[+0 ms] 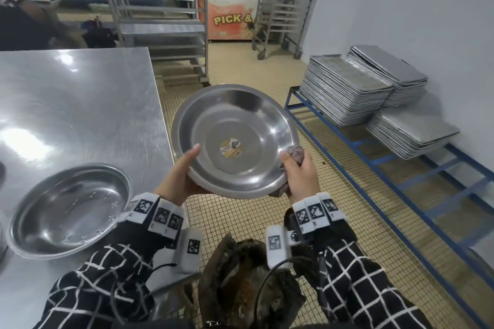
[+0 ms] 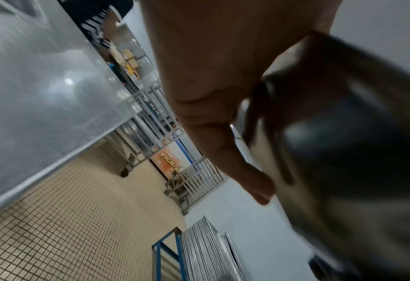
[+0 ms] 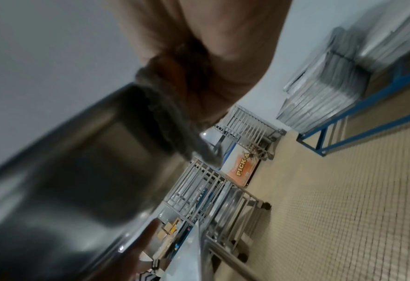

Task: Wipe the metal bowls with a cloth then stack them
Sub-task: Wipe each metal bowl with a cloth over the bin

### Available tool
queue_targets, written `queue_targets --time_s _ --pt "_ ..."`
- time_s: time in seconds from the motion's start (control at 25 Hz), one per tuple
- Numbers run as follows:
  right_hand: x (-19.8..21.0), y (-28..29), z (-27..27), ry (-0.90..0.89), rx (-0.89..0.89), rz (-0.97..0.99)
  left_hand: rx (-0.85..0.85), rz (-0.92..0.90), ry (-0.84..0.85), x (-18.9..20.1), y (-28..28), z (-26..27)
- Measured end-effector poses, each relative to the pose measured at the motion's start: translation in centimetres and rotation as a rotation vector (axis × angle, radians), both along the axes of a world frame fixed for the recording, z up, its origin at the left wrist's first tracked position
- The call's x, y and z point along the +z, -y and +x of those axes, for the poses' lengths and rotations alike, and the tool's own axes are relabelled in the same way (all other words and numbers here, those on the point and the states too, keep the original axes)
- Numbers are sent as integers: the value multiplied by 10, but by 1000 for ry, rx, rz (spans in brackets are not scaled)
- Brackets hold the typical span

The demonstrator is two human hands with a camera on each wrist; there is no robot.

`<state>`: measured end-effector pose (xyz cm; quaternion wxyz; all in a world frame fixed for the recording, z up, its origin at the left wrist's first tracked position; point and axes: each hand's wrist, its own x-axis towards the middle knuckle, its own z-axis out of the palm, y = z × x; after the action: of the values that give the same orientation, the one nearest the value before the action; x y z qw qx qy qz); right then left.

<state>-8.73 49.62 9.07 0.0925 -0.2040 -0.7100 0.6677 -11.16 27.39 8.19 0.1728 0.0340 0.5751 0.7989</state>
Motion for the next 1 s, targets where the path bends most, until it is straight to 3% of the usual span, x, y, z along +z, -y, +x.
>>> queue_targets --time_s 0.08,0.2,0.36,0.68,0.92,1.0 --pt "10 -16 2 16 127 97 31 108 -34 6 15 -2" --pt "17 -26 4 54 227 178 107 -1 -7 9 22 -2" --pt "13 -12 14 -4 109 105 273 -119 78 4 18 7" --pt "-2 44 40 -110 -95 -92 193 -208 65 -2 -7 33" --pt "6 53 61 -178 -86 -31 117 -318 25 -12 -17 63" --pt "6 51 65 -153 -30 -22 199 -290 -5 -9 -11 77"
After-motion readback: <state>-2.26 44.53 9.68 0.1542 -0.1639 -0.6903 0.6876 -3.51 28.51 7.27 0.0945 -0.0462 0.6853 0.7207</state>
